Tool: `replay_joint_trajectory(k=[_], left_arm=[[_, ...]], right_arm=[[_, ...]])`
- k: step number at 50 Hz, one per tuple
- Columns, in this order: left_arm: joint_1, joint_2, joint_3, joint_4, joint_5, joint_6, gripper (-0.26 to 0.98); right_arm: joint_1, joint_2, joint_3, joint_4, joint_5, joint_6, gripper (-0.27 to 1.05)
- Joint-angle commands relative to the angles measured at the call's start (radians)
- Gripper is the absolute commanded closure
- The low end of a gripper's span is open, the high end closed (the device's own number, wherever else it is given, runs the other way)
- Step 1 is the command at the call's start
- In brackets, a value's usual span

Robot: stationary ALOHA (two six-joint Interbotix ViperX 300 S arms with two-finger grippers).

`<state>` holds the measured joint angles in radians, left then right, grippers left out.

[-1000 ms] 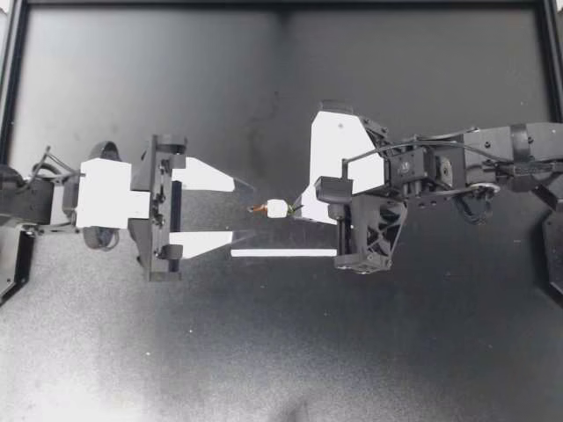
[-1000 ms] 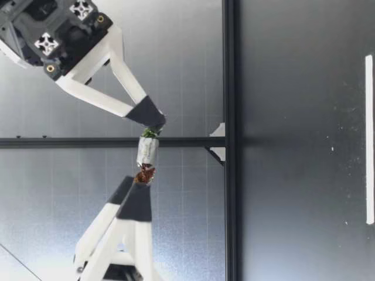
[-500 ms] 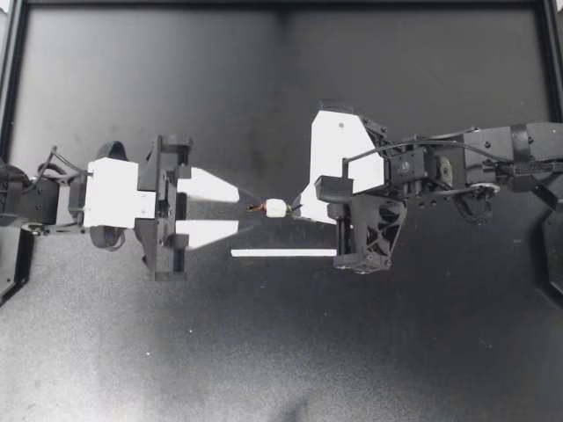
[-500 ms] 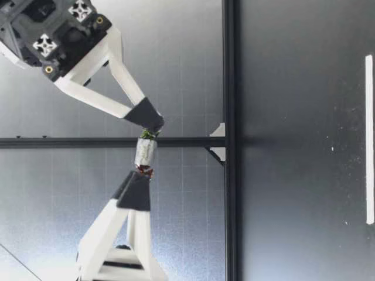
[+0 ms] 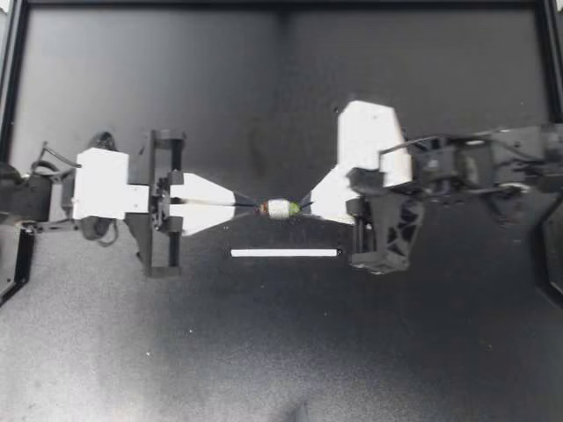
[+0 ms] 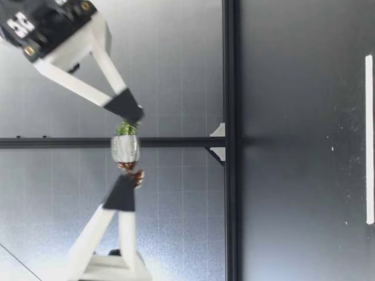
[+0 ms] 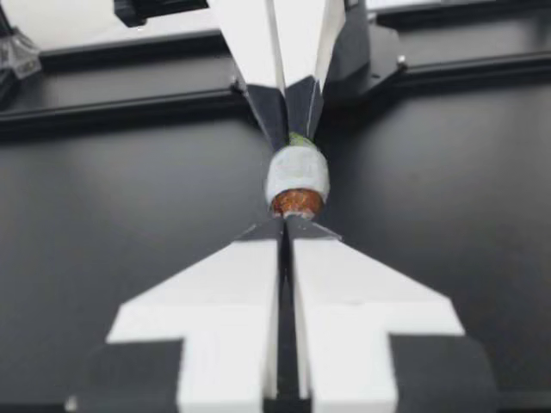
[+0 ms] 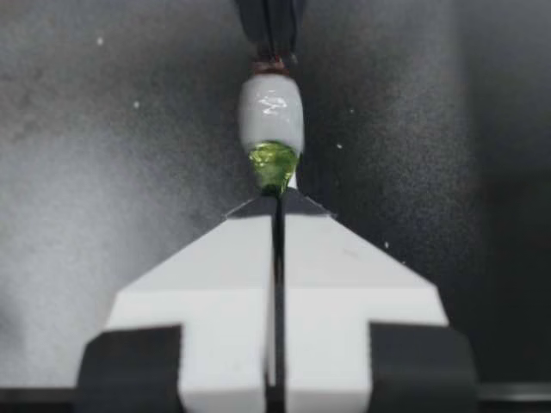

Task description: Pick up the candy and unwrap it.

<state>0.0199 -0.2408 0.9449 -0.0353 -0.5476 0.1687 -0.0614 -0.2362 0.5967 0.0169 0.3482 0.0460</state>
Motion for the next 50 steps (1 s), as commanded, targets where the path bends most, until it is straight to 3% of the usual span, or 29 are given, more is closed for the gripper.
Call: replay_joint_trajectory(k=[1, 29, 50], left_arm=[[0.003, -0.034, 0.000, -0.009, 0.000, -0.002, 0.89], [0.003, 0.005, -0.052, -0.038, 0.000, -0.061, 0.89], [0.002, -0.055, 0.008, -0.041, -0.014, -0.259, 0.89]], right_arm=[[0.005, -0.052, 0.021, 0.003, -0.025, 0.018, 0.95], [0.005, -0.017, -0.005, -0.020, -0.153, 0.015, 0.95], [0.005, -0.104, 0.084, 0.003, -0.140, 0.041, 0.95]])
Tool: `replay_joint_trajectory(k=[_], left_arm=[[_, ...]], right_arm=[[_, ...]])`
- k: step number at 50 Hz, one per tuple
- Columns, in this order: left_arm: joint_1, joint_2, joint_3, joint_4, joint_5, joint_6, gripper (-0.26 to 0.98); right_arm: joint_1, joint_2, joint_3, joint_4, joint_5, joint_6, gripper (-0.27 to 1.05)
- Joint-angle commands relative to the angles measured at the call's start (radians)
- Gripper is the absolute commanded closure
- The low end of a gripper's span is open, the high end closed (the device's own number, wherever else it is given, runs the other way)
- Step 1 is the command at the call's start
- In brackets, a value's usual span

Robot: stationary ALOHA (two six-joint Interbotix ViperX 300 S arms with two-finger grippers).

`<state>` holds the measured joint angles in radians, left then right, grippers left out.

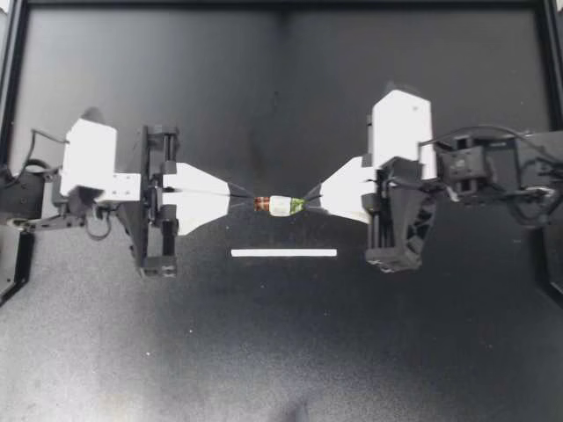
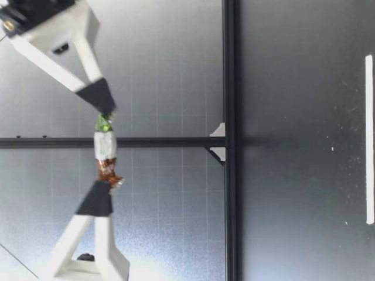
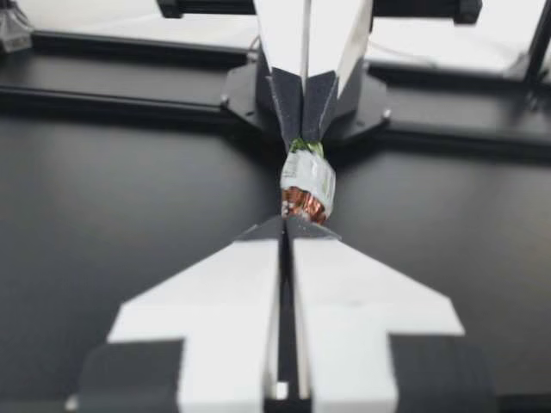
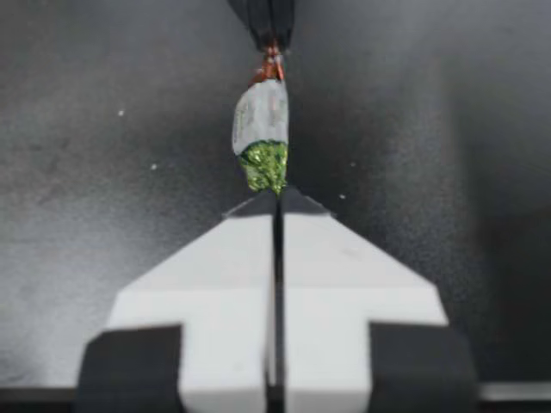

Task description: Pick up the candy and unwrap it.

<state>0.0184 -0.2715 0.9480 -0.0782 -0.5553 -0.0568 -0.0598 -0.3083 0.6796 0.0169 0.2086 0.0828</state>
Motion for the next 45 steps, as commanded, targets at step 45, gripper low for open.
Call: replay_joint_trajectory(k=[45], left_arm=[[-0.002, -0.003, -0.054, 0.066, 0.064, 0.474, 0.89]], right_arm=[[0.003, -0.112, 0.124, -0.037, -0.272, -0.005, 0.52]])
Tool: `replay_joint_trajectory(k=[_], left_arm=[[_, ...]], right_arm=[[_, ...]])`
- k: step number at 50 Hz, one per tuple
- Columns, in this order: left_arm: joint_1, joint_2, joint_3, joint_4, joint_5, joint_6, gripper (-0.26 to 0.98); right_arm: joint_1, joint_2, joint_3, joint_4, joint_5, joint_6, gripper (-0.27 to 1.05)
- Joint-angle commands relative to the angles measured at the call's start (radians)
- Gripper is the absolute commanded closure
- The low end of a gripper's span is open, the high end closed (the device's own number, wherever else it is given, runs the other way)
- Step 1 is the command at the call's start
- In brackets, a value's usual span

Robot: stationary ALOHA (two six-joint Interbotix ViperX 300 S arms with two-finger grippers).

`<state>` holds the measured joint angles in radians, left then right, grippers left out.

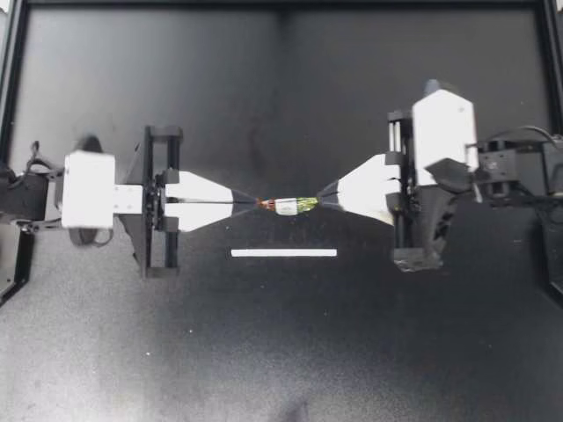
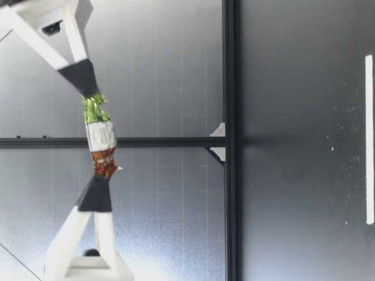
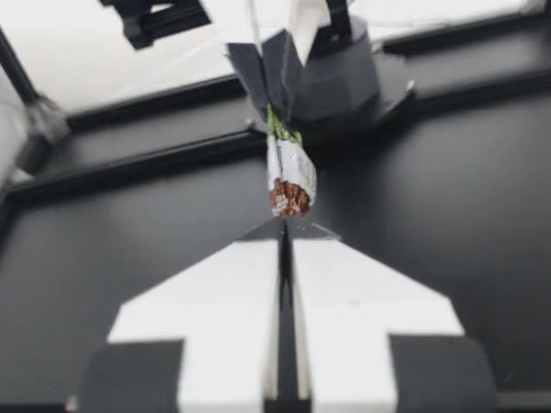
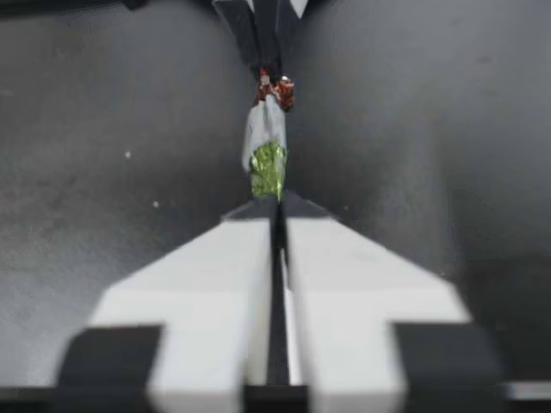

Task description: Pick up the candy and unwrap it.

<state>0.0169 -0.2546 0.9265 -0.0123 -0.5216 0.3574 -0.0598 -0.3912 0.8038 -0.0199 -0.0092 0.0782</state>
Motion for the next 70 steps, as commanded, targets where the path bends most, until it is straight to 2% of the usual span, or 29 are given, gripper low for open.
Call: replay_joint_trajectory(k=[1, 7, 10, 18, 20, 25, 34, 39, 43, 51, 63, 70], left_arm=[[0.000, -0.021, -0.035, 0.000, 0.041, 0.078, 0.89], [0.000, -0.020, -0.067, 0.000, 0.091, 0.212, 0.89], [0.000, -0.020, -0.074, 0.012, 0.106, 0.293, 0.89], [-0.015, -0.021, -0.075, 0.130, 0.117, 0.658, 0.89], [-0.025, -0.021, -0.078, 0.143, 0.117, 0.753, 0.89], [-0.032, -0.015, -0.091, 0.129, 0.112, 1.023, 0.89], [-0.031, -0.009, -0.083, 0.067, 0.043, 1.299, 0.88], [-0.008, -0.008, -0.064, 0.046, -0.028, 1.378, 0.88], [0.012, 0.002, -0.043, 0.046, -0.155, 1.483, 0.88], [0.015, 0.025, -0.014, 0.048, -0.350, 1.612, 0.88], [0.014, 0.048, -0.006, 0.100, -0.397, 1.598, 0.88], [0.014, 0.049, -0.014, 0.101, -0.400, 1.591, 0.88]], right_arm=[[0.003, -0.034, 0.008, 0.002, -0.074, 0.002, 0.44], [0.000, -0.046, 0.038, 0.011, -0.158, 0.009, 0.21], [-0.014, -0.051, 0.054, 0.026, -0.216, 0.023, 0.22], [-0.055, -0.021, 0.087, 0.072, -0.383, 0.107, 0.24], [-0.061, -0.005, 0.087, 0.072, -0.417, 0.144, 0.24], [-0.069, 0.040, 0.080, 0.072, -0.477, 0.238, 0.24], [-0.069, 0.106, 0.071, 0.048, -0.509, 0.407, 0.25], [-0.069, 0.118, 0.067, -0.014, -0.518, 0.488, 0.25], [-0.069, 0.127, 0.058, -0.087, -0.541, 0.543, 0.25], [-0.069, 0.160, 0.029, -0.175, -0.624, 0.589, 0.25], [-0.112, 0.167, 0.021, -0.192, -0.710, 0.574, 0.25], [-0.112, 0.176, 0.023, -0.198, -0.739, 0.584, 0.25]])
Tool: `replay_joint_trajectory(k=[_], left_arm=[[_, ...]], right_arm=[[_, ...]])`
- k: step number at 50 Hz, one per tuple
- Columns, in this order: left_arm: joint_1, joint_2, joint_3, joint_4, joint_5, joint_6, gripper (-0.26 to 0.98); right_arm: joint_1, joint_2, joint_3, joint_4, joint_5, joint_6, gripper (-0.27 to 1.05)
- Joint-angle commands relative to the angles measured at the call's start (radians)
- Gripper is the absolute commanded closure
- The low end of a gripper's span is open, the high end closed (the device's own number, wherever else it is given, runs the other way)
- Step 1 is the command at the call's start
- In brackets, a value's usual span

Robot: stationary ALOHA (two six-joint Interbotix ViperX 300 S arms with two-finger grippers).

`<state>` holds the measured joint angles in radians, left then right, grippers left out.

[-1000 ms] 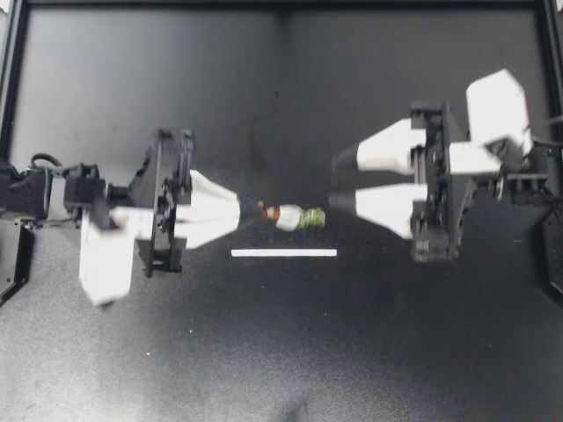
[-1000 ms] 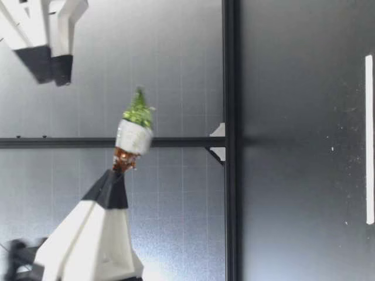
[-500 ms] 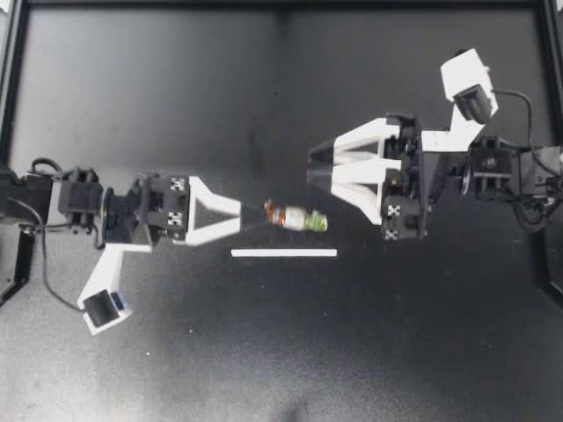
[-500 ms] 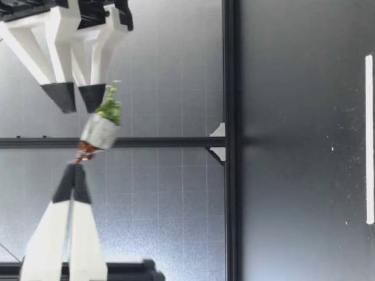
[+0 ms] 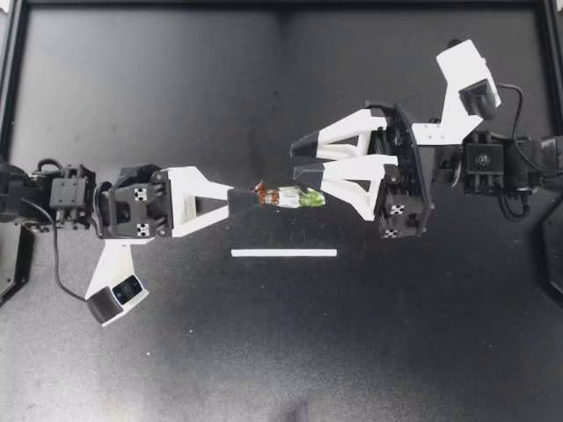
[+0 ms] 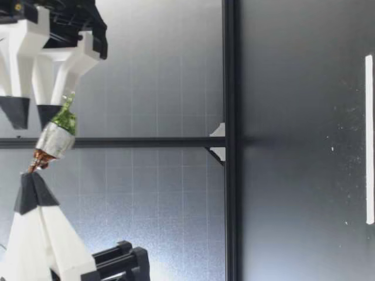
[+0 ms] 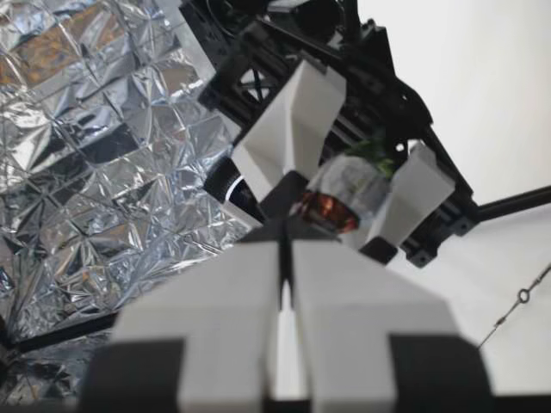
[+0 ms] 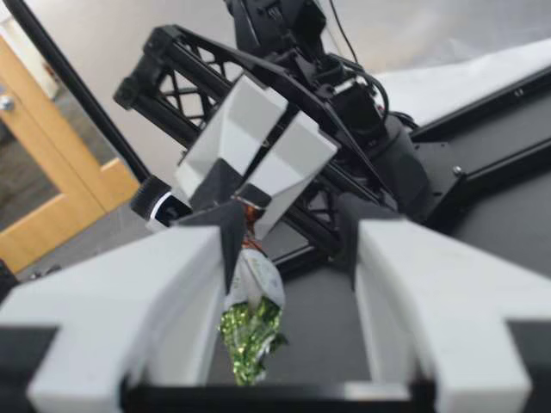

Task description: Pick up the candy and unwrap it.

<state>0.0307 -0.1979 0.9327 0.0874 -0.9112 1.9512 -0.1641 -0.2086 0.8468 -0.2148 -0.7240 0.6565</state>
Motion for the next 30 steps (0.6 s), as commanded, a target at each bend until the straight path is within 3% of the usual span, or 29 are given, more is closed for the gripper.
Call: replay_joint_trajectory(k=[1, 30], left_arm=[[0.000, -0.006, -0.020, 0.003, -0.011, -0.005, 0.88], [-0.005, -0.002, -0.041, 0.012, -0.020, -0.005, 0.88]], right_arm=[[-0.008, -0.005, -0.020, -0.005, -0.029, 0.008, 0.25], [-0.008, 0.043, -0.034, -0.114, -0.063, 0.130, 0.25]])
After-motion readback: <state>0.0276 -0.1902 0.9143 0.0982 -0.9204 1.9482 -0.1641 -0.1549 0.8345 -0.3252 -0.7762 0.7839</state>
